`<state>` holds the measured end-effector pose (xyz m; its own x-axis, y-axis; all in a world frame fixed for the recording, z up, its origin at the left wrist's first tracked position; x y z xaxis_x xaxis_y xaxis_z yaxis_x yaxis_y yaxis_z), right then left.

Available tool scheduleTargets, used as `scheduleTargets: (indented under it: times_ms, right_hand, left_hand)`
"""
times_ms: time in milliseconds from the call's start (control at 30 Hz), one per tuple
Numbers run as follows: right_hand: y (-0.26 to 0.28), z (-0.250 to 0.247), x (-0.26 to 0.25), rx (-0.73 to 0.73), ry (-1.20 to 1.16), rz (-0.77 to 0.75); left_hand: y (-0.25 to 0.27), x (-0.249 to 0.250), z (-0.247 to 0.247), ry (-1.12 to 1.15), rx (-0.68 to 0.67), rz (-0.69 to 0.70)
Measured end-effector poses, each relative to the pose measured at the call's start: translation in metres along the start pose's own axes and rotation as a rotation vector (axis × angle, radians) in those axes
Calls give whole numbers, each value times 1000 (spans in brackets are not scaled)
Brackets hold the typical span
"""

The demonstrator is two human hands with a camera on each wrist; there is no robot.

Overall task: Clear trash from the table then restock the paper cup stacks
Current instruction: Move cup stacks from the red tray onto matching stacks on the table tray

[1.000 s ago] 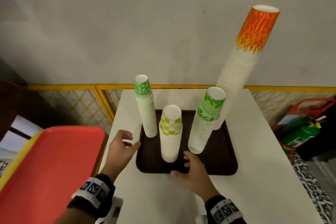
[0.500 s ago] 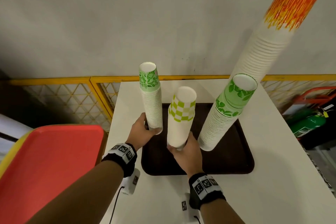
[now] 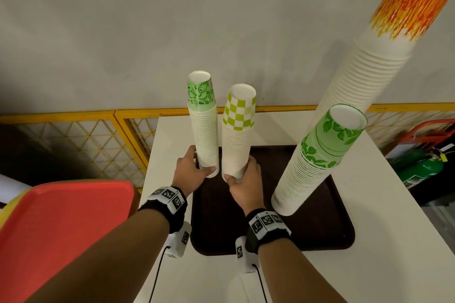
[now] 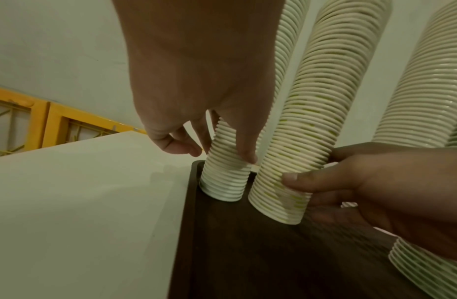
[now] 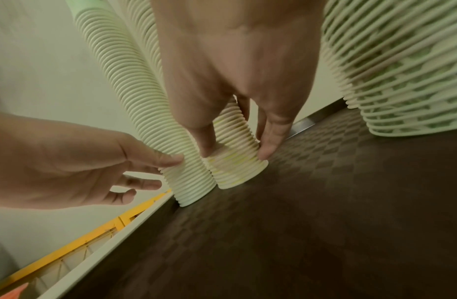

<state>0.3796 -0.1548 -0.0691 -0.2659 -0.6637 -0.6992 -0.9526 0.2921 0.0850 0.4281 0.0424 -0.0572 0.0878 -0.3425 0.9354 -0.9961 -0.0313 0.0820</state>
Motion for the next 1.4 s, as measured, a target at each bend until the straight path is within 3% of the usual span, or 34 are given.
scheduleTargets:
  times_ms: [333, 667, 767, 900, 967, 1033, 1200, 1300, 1400]
  right_hand:
    - [-28, 13, -4, -28, -53, -28]
    - [-21, 9, -1, -80, -55, -33]
    - [8, -7, -3, -122, -34, -25]
    - [77, -37, 7, -344, -37, -69]
    - [105, -61, 22, -418, -20, -82]
    - [117, -93, 45, -398, -1, -69]
    - [76, -166, 120, -97, 140, 69]
    - [33, -195, 140, 61, 107, 150]
    - [-10, -199, 148, 124, 57, 169]
  left_hand:
    - [-14, -6, 2, 20, 7, -4]
    - [-3, -2, 6, 39, 31, -78]
    - [19, 8, 0, -30, 132, -94]
    - [71, 36, -11, 40, 339, 14]
    - [97, 55, 4, 126, 279, 71]
    - [114, 68, 36, 139, 111, 108]
    - [124, 69, 126, 64, -238, 39]
    - [117, 64, 165, 5, -336, -8]
    - [111, 58, 184, 3, -337, -11]
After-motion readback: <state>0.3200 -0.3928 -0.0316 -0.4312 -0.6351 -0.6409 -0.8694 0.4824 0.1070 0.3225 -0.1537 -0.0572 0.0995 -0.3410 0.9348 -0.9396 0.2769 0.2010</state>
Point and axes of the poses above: each hand's wrist, its own y-axis away from the middle knuckle, its own z-axis out of the palm, x = y × z, the point moved 8 cm from there along -y, towards the middle knuckle, and after that the axes turned 15 degrees about y, right-handed, at the moved point
